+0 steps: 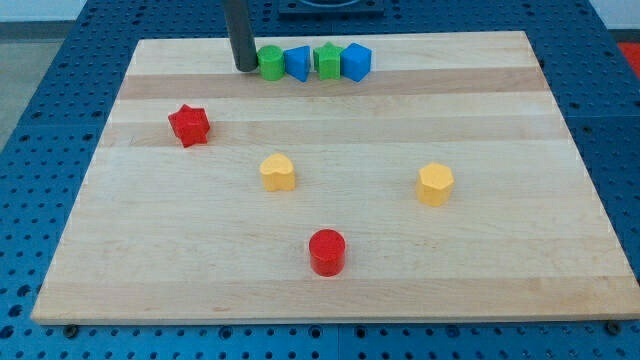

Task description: Keep your hand below the blue cube

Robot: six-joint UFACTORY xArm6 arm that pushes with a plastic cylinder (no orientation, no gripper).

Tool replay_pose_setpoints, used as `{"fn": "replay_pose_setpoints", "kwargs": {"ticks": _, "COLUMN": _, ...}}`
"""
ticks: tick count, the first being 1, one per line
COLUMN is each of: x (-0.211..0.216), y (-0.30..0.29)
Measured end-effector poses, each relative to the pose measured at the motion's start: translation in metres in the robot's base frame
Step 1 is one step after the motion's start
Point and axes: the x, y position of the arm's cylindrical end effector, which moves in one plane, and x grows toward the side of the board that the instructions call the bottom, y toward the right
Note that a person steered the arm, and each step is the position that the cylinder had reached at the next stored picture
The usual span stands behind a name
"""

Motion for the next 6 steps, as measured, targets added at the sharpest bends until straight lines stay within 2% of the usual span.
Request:
{"fn": "replay_pose_setpoints", "kwargs": {"ticks": 2, "x": 0.0, "y": 0.003}}
{"fn": "replay_pose_setpoints", "kwargs": {"ticks": 3, "x": 0.0, "y": -0.018}}
{"fn": "replay_pose_setpoints", "kwargs": {"ticks": 4, "x": 0.027, "y": -0.037}}
{"fn": "replay_pose_setpoints", "kwargs": {"ticks": 5, "x": 0.054, "y": 0.008}}
{"fn": "replay_pose_setpoints", "kwargs": {"ticks": 6, "x": 0.054, "y": 0.07}}
